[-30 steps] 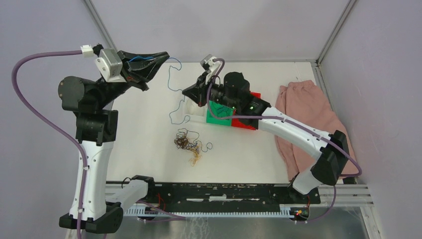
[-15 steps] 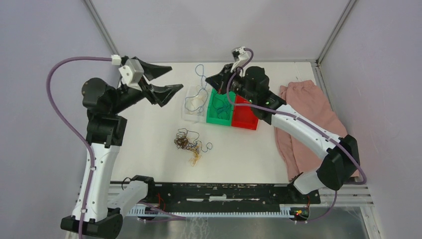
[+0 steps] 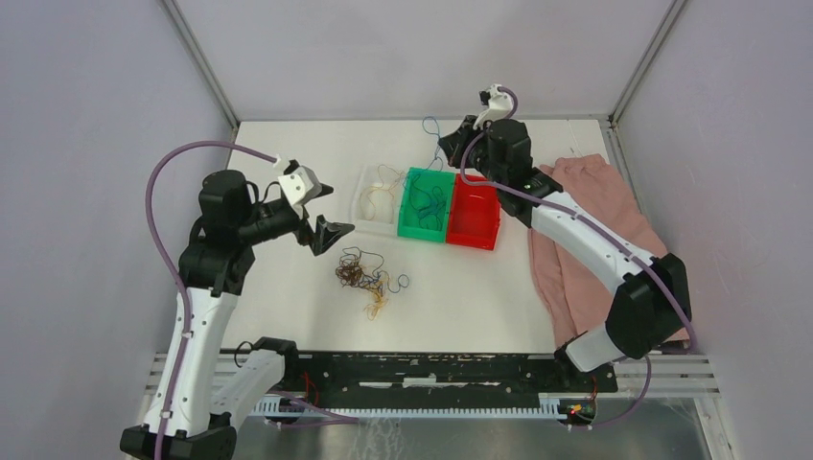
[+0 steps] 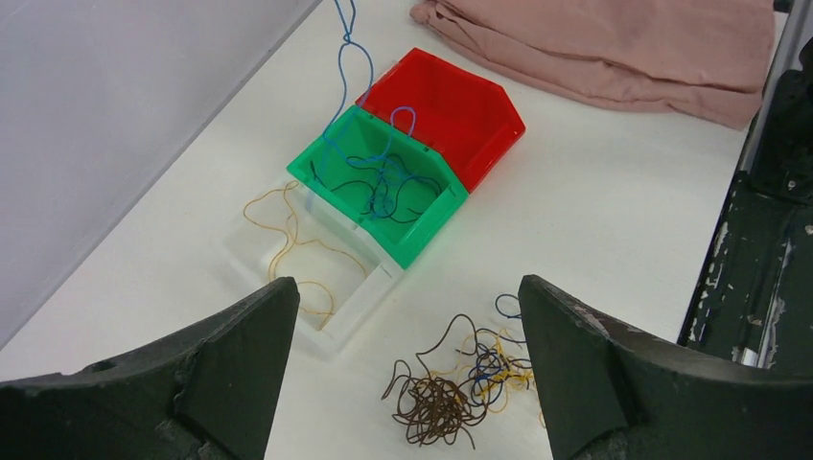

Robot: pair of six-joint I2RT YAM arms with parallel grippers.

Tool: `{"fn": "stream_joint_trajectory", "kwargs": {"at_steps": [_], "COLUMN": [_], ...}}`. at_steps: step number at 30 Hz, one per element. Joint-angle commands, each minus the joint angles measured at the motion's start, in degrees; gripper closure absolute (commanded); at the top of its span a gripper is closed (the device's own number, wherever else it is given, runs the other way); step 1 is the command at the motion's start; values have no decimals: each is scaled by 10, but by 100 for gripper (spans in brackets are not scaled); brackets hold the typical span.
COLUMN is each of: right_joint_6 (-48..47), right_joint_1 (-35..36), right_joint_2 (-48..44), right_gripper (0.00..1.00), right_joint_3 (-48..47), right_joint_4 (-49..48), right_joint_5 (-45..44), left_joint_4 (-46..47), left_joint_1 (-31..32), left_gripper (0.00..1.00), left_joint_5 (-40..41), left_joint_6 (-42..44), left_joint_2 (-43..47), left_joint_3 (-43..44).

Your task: Untangle the cables

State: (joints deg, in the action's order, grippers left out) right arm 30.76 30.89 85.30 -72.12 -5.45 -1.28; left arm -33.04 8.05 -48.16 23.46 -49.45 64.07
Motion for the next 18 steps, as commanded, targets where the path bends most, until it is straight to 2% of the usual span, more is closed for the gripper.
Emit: {"fn": "stream_joint_trajectory", "kwargs": {"at_steps": [1,14,18], "right_joint_6": [-37,-74,-104], "right_joint_1": [-11,-20,-21], "right_joint_2": [31,85,97], "right_gripper": [99,99,99], "right_joint_3": [-19,-12,-13], "right_joint_4": [13,22,39], "right_joint_5": [-38,-59,-94], "left_joint_4": [-50,-52,-52], "left_joint_1": [-1,-1,-1], "left_gripper": [8,6,5], "left_joint_5": [20,18,18], "left_joint_6": [85,94,97], "left_joint_2": [18,26,27], "left_joint_3": [2,-9,-9]}}
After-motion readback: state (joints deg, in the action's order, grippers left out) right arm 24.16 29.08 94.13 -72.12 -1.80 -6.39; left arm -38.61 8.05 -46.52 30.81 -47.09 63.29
